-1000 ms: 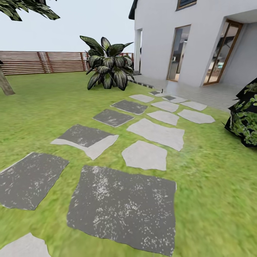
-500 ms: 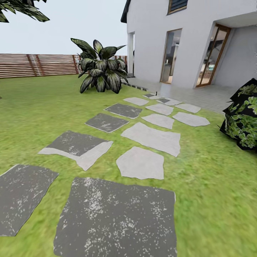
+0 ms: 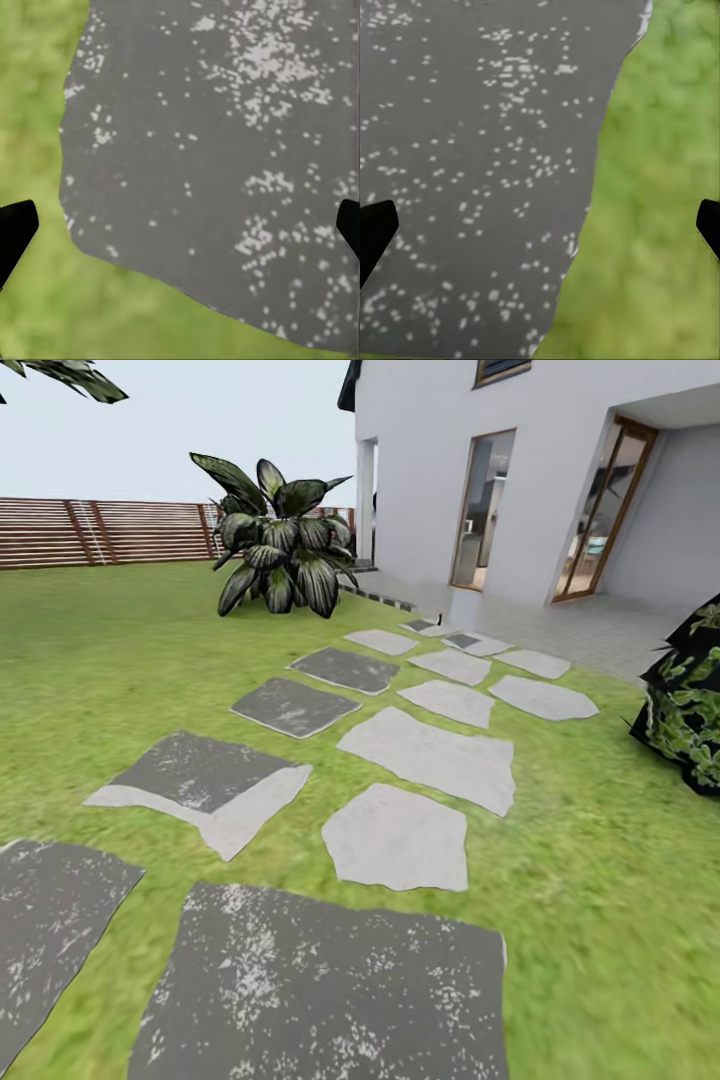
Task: In the garden, pick up the pesticide atomizer on the floor and spray pesticide onto both trees until each tree trunk is fully covered.
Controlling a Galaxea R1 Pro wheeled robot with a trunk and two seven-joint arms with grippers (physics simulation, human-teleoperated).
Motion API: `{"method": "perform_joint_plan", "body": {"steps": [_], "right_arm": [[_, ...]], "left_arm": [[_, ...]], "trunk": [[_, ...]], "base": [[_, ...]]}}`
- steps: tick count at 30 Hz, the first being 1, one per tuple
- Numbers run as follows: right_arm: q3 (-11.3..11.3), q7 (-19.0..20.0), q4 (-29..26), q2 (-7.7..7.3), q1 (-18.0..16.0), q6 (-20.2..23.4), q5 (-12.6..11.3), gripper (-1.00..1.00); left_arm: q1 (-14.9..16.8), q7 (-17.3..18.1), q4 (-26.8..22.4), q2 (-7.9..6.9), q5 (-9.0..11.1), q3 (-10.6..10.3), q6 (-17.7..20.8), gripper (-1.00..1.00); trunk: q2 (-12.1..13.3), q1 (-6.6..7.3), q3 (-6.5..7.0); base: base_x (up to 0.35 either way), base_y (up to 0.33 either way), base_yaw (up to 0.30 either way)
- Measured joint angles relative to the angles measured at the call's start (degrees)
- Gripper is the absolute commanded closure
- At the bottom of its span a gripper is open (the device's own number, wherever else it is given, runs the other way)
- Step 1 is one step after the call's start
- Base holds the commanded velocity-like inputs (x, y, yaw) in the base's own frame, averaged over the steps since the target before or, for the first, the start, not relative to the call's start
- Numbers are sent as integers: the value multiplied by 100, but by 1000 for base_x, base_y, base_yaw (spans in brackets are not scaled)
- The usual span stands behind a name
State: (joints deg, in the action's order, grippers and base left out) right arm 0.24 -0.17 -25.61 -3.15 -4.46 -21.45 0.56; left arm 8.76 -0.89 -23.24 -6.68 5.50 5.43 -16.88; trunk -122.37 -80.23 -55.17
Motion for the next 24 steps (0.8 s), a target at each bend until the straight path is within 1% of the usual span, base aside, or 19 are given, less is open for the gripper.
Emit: {"method": "perform_joint_plan", "body": {"steps": [24], "right_arm": [[0,0,4,0,0,7,0,-100]], "left_arm": [[0,1,0,2,-6,0,0,-100]], "trunk": [[0,0,0]], "base": [[340,0,0]]}}
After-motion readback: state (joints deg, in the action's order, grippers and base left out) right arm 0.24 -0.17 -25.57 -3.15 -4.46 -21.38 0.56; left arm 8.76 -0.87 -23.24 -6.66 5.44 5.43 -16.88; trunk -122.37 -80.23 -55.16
